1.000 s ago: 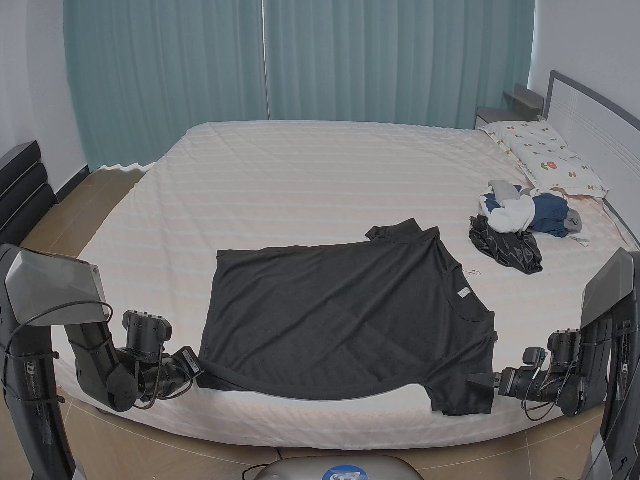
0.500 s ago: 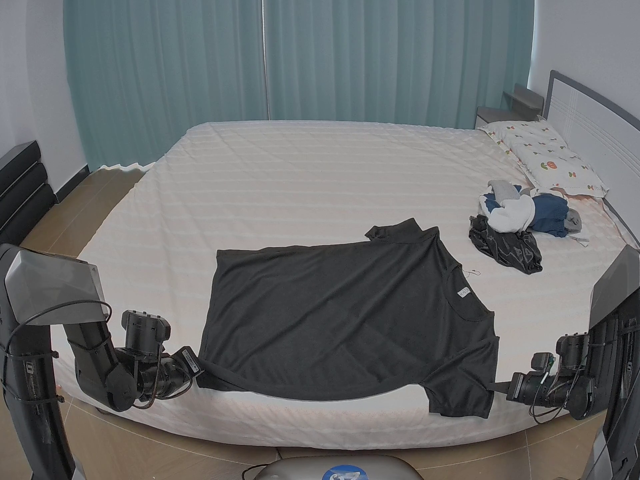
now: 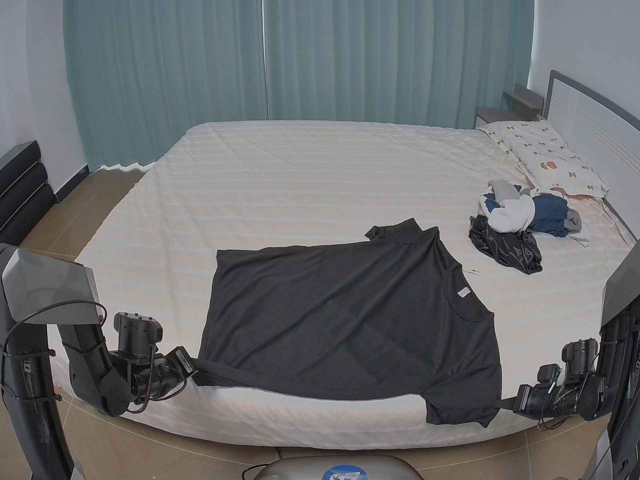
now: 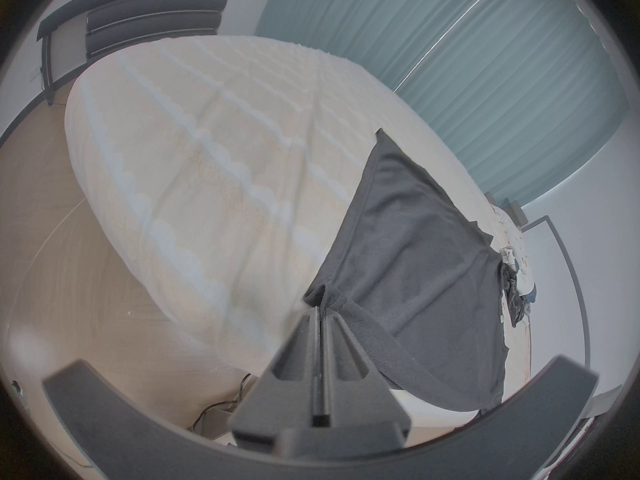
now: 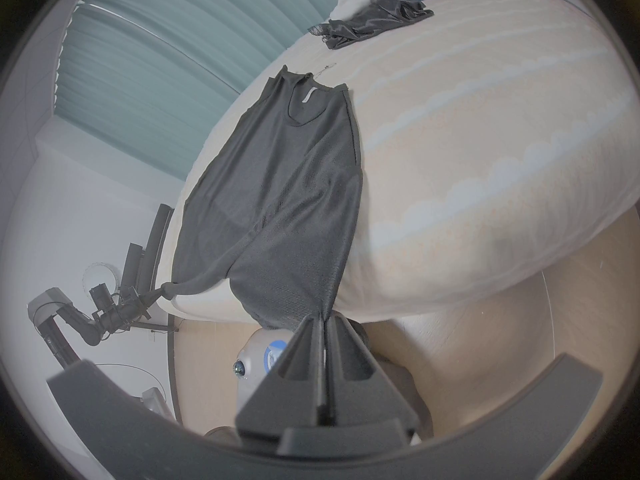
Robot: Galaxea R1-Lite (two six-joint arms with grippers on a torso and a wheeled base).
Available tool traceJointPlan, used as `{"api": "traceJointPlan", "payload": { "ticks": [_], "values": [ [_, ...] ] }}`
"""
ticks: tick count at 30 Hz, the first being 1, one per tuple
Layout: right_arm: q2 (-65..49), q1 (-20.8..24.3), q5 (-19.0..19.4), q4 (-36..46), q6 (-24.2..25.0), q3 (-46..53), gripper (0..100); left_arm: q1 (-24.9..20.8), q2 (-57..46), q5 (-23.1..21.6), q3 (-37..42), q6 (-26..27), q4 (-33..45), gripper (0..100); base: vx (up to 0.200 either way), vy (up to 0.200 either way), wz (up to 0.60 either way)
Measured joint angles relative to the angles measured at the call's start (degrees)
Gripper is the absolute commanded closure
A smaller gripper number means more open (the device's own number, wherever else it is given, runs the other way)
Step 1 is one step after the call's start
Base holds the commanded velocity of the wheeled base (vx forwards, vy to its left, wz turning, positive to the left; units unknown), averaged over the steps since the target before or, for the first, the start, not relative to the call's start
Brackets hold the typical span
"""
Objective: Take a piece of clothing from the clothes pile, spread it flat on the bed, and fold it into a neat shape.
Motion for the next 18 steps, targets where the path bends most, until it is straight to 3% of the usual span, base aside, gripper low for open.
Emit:
{"api": "traceJointPlan", "payload": {
  "ticks": [6, 12, 18],
  "values": [
    [-4.0, -0.11, -0.18, 8.07, -1.82, 0.04, 100, 0.06, -0.04, 0.33, 2.84, 1.15, -5.14, 100, 0.0, 0.0, 0.0],
    [-8.16, -0.16, -0.33, 17.24, -6.44, 0.04, 100, 0.04, -0.06, 0.63, 5.6, 5.88, -5.85, 100, 0.0, 0.0, 0.0],
    [-12.08, -0.02, -1.56, 23.81, -7.4, 0.06, 100, -0.07, -0.63, 4.1, 8.37, 10.81, -5.91, 100, 0.0, 0.0, 0.0]
  ]
}}
